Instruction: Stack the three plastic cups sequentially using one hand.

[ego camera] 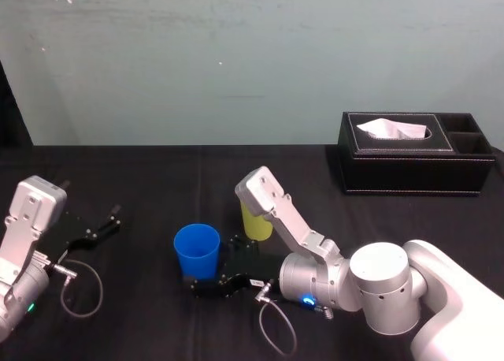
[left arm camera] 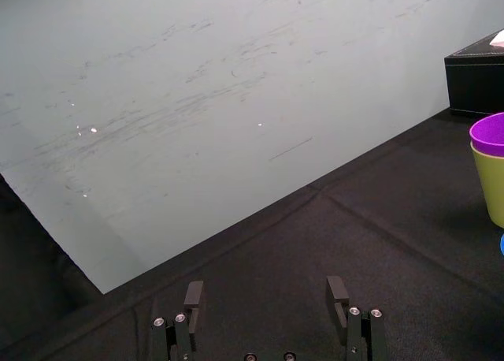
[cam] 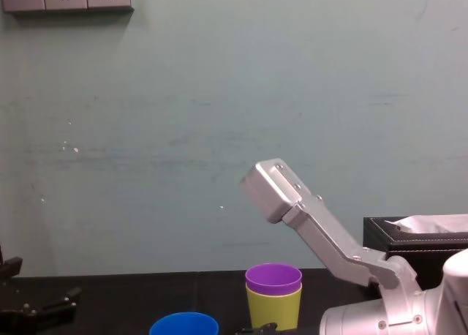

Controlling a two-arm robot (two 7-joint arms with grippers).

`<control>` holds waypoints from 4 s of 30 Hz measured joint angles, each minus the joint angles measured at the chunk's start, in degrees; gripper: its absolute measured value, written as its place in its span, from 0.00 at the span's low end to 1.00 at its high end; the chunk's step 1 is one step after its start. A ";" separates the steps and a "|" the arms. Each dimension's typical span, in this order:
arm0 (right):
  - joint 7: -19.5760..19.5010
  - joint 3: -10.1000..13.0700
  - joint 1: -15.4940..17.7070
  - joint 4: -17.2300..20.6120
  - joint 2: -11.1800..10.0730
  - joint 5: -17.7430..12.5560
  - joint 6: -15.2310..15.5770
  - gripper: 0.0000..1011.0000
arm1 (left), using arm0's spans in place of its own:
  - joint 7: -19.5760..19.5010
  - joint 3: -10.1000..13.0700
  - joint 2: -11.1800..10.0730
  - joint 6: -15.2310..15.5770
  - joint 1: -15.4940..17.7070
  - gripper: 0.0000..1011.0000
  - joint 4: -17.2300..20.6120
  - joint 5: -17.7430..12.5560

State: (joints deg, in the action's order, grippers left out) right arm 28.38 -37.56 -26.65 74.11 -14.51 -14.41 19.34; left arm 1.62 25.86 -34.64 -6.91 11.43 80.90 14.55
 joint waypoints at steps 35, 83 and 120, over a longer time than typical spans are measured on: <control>0.34 0.36 -0.79 -5.00 2.96 1.74 -3.32 0.99 | 0.00 0.00 0.00 0.00 0.00 0.99 0.00 0.00; -0.32 0.91 -0.62 -5.89 3.68 2.24 -4.01 0.70 | 0.00 0.00 0.00 0.00 0.00 0.99 0.00 0.00; -4.50 8.23 -1.94 8.72 -0.89 -3.10 3.84 0.70 | 0.00 0.00 0.00 0.00 0.00 0.99 0.00 0.00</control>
State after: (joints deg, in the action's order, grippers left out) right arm 23.88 -29.33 -28.59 82.83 -15.40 -17.51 23.18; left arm 1.62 25.86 -34.65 -6.91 11.43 80.90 14.55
